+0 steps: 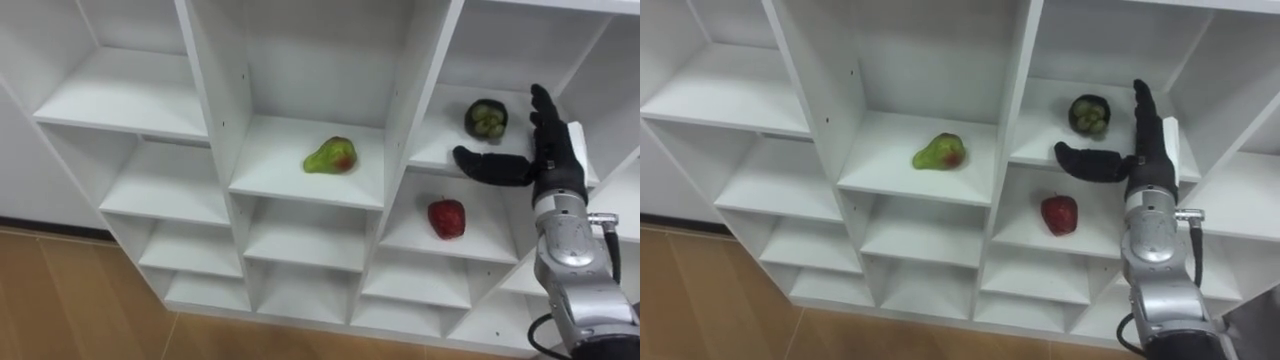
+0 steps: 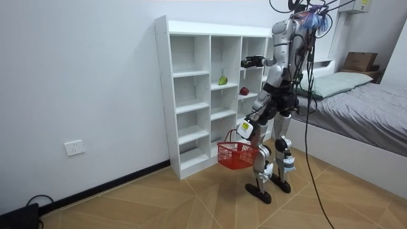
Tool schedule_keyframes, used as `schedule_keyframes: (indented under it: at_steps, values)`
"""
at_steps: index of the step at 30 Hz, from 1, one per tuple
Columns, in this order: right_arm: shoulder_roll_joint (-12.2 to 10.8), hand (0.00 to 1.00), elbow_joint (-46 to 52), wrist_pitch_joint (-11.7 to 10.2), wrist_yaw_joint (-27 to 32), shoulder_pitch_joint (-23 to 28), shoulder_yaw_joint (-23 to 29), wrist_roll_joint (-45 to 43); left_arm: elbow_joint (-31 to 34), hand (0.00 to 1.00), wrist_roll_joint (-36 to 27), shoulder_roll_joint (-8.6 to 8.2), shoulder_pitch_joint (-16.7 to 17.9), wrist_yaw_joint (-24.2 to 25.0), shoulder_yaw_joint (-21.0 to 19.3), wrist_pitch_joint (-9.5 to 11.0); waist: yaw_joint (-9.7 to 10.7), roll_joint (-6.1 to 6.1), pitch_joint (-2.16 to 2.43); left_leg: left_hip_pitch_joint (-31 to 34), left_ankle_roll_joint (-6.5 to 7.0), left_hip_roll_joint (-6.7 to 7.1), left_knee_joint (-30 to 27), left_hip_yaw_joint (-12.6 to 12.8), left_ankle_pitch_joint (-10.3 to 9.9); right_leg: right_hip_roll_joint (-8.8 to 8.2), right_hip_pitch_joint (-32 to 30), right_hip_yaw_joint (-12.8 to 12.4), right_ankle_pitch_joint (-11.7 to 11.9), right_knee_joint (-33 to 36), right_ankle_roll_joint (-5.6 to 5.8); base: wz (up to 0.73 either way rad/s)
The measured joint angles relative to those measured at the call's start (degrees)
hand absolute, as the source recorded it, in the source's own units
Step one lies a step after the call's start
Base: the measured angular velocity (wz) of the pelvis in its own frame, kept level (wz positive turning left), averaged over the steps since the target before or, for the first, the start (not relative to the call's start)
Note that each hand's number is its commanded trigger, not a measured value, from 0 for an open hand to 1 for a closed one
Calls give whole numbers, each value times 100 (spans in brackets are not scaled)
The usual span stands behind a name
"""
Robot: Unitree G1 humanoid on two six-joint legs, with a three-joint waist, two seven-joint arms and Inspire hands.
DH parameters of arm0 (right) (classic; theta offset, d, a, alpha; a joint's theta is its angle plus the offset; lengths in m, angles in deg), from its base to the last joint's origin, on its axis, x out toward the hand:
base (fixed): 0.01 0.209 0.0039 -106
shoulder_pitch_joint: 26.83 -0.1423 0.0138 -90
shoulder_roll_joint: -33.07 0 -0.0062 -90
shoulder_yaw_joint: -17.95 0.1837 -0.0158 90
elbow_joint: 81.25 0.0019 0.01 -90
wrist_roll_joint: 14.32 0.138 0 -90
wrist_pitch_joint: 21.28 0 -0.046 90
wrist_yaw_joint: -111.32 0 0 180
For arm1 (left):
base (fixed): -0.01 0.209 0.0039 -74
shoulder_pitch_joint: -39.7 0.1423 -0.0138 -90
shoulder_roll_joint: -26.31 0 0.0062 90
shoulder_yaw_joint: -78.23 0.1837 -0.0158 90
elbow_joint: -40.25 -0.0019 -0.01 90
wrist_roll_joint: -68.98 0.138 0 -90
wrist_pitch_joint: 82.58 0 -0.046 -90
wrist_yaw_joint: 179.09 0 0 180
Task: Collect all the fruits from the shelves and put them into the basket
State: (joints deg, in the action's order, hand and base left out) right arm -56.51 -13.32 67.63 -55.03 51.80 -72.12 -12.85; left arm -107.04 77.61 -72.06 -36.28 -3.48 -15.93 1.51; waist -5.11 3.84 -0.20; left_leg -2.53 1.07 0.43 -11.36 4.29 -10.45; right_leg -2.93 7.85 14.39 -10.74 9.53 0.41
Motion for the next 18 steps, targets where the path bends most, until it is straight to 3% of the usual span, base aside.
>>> schedule_keyframes:
  at_steps: [5,18]
  values:
    - [18,0,-3,139,3,-138,-93,1,1,100,5,5,5,1,-1,-23,-3,8,-5,11,0,-1,-24,6,0,-1,-9,-6,0,5,0,0]
    - [24,0,-2,146,487,-350,-89,28,8,100,-11,28,27,45,-6,-21,-11,47,4,-5,6,9,-21,13,8,-6,-29,-6,-1,3,1,0]
